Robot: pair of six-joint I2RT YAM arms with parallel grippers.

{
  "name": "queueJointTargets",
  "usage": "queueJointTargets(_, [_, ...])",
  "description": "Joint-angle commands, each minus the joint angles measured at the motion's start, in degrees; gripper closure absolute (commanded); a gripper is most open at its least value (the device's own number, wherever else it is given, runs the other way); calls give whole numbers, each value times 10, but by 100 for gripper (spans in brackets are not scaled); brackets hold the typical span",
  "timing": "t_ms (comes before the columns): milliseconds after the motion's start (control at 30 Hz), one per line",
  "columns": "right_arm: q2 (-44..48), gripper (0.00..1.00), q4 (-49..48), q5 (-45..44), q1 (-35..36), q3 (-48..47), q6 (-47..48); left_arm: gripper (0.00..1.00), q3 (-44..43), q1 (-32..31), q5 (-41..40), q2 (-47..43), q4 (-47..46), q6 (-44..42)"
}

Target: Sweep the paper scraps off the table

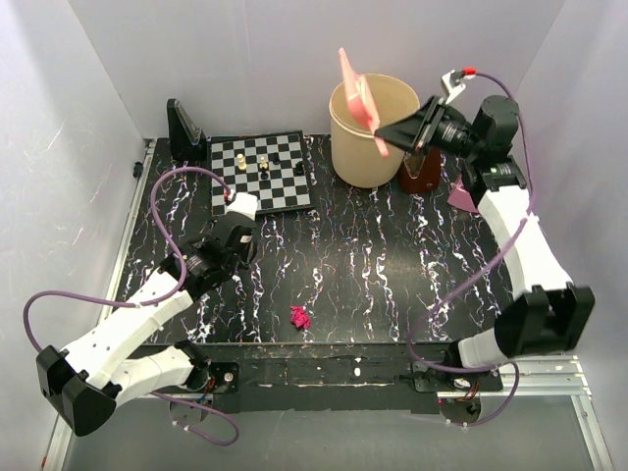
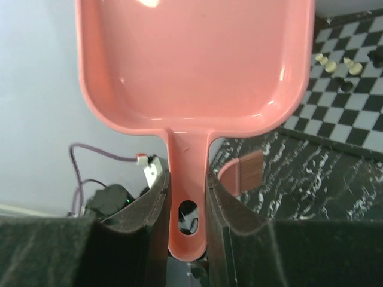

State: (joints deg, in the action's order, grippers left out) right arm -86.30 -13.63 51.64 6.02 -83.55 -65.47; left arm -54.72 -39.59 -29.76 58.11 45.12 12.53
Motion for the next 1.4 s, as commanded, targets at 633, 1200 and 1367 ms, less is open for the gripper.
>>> queueJointTargets(633, [270, 99, 386, -537, 221, 392, 438, 100, -32, -1, 451, -34, -9, -16])
queueJointTargets(1200, [264, 99, 381, -536, 224, 407, 439, 100, -59, -2, 578, 147, 102, -55])
queueJointTargets(1367, [271, 99, 382, -537, 225, 407, 439, 100, -118, -2, 401, 169, 125, -38])
